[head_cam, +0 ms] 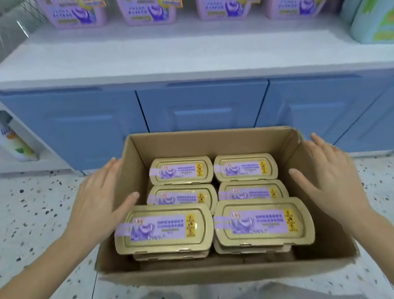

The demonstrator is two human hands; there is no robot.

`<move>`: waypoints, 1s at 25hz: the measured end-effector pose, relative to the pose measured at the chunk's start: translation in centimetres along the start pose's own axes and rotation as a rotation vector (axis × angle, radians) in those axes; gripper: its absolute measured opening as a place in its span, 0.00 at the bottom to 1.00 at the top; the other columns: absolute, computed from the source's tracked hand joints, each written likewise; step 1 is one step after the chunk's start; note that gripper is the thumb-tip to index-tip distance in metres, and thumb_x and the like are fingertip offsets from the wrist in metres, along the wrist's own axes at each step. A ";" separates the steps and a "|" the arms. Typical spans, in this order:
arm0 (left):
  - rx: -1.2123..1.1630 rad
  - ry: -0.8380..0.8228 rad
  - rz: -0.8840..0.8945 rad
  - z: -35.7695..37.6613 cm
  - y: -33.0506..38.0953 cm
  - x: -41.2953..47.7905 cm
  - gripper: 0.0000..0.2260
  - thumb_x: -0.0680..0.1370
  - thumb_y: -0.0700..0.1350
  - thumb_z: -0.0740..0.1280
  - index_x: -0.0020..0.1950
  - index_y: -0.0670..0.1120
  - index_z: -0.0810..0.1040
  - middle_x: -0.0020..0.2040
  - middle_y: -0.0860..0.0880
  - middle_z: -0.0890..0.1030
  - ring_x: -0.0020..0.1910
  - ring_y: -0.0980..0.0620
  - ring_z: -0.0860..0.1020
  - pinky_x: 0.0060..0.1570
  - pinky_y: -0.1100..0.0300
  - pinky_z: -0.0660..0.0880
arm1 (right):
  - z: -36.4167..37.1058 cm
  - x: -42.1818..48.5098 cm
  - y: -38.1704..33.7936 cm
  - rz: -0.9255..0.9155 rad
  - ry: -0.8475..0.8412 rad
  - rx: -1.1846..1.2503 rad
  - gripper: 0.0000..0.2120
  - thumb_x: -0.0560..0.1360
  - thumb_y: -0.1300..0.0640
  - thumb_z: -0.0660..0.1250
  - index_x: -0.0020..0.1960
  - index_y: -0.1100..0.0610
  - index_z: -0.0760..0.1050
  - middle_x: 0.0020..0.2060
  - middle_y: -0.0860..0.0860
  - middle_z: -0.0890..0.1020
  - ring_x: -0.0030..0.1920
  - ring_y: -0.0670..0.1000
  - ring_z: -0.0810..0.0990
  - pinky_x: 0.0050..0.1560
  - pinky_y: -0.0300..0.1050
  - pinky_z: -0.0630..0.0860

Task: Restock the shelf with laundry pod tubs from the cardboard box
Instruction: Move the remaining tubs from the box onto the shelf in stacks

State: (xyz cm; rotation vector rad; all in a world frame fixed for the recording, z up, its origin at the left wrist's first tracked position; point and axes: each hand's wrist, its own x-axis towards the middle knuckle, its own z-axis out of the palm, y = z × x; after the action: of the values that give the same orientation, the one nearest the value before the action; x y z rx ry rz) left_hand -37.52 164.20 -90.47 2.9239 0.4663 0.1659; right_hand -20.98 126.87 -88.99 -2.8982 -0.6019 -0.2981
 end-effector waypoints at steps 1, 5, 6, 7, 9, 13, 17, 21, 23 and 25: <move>0.002 -0.031 0.003 0.6 0.1 -1.0 0.36 0.71 0.64 0.53 0.72 0.42 0.62 0.72 0.41 0.68 0.68 0.39 0.69 0.65 0.45 0.65 | 0.4 -1.1 0.2 0.016 -0.020 0.004 0.34 0.71 0.39 0.53 0.66 0.64 0.68 0.68 0.62 0.71 0.63 0.65 0.73 0.63 0.58 0.66; -0.098 -0.131 -0.107 2.3 0.5 -4.5 0.32 0.74 0.59 0.62 0.73 0.43 0.62 0.73 0.43 0.66 0.71 0.43 0.66 0.66 0.47 0.66 | 1.9 -5.0 1.1 0.086 -0.115 0.009 0.28 0.75 0.46 0.63 0.67 0.63 0.68 0.68 0.60 0.71 0.65 0.63 0.73 0.64 0.58 0.68; -0.110 -0.130 -0.137 2.6 0.5 -5.2 0.30 0.75 0.56 0.63 0.73 0.43 0.63 0.73 0.43 0.67 0.70 0.42 0.67 0.64 0.47 0.67 | 2.2 -5.8 1.2 0.108 -0.134 0.026 0.27 0.74 0.47 0.64 0.67 0.63 0.68 0.68 0.60 0.72 0.65 0.62 0.73 0.63 0.57 0.70; -0.096 -0.109 -0.143 2.9 0.4 -5.8 0.29 0.75 0.56 0.63 0.71 0.42 0.65 0.71 0.42 0.69 0.68 0.41 0.68 0.62 0.46 0.69 | 2.4 -6.4 1.2 0.133 -0.155 0.054 0.27 0.74 0.48 0.64 0.67 0.63 0.68 0.67 0.60 0.72 0.64 0.62 0.73 0.61 0.56 0.71; -0.029 -0.078 -0.118 3.5 0.1 -6.5 0.29 0.73 0.58 0.58 0.66 0.39 0.71 0.63 0.39 0.75 0.61 0.38 0.73 0.56 0.44 0.72 | 2.9 -7.4 1.2 0.195 -0.213 0.127 0.26 0.75 0.50 0.64 0.68 0.63 0.67 0.66 0.60 0.74 0.63 0.62 0.74 0.58 0.56 0.73; 0.157 -0.072 -0.108 4.2 0.2 -6.8 0.29 0.72 0.58 0.55 0.56 0.35 0.77 0.50 0.35 0.80 0.47 0.34 0.76 0.44 0.43 0.73 | 4.0 -7.9 1.3 0.300 -0.290 0.203 0.26 0.75 0.49 0.63 0.68 0.63 0.66 0.54 0.64 0.81 0.53 0.65 0.79 0.49 0.53 0.74; 0.275 -0.081 -0.155 4.1 1.5 -6.8 0.31 0.71 0.60 0.54 0.49 0.34 0.78 0.44 0.36 0.76 0.42 0.36 0.73 0.37 0.46 0.70 | 4.6 -7.7 1.4 0.393 -0.373 0.291 0.16 0.76 0.46 0.60 0.42 0.60 0.73 0.31 0.57 0.78 0.35 0.60 0.77 0.30 0.45 0.67; 0.209 -0.098 -0.136 4.6 2.1 -6.6 0.29 0.72 0.60 0.55 0.45 0.34 0.78 0.45 0.36 0.78 0.42 0.37 0.74 0.38 0.47 0.71 | 5.0 -7.5 1.7 0.446 -0.416 0.341 0.20 0.76 0.46 0.60 0.30 0.55 0.63 0.26 0.51 0.71 0.31 0.54 0.71 0.30 0.46 0.63; 0.065 -0.098 -0.186 5.1 2.5 -6.4 0.25 0.75 0.57 0.59 0.51 0.34 0.76 0.52 0.37 0.78 0.47 0.37 0.76 0.40 0.48 0.74 | 5.1 -7.2 2.0 0.473 -0.422 0.386 0.19 0.77 0.47 0.59 0.31 0.55 0.63 0.27 0.51 0.71 0.34 0.58 0.73 0.33 0.47 0.64; -0.144 -0.117 -0.333 5.6 2.8 -5.9 0.21 0.76 0.52 0.64 0.58 0.36 0.71 0.56 0.39 0.76 0.51 0.38 0.76 0.42 0.50 0.73 | 5.4 -7.1 2.5 0.486 -0.439 0.425 0.17 0.77 0.47 0.59 0.33 0.55 0.66 0.30 0.52 0.74 0.38 0.60 0.76 0.33 0.46 0.66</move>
State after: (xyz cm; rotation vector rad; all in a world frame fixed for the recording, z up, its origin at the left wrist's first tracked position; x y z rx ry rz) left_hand -41.50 158.84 -95.93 2.6503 0.8699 -0.0168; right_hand -25.47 123.09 -96.12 -2.5740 0.0138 0.4801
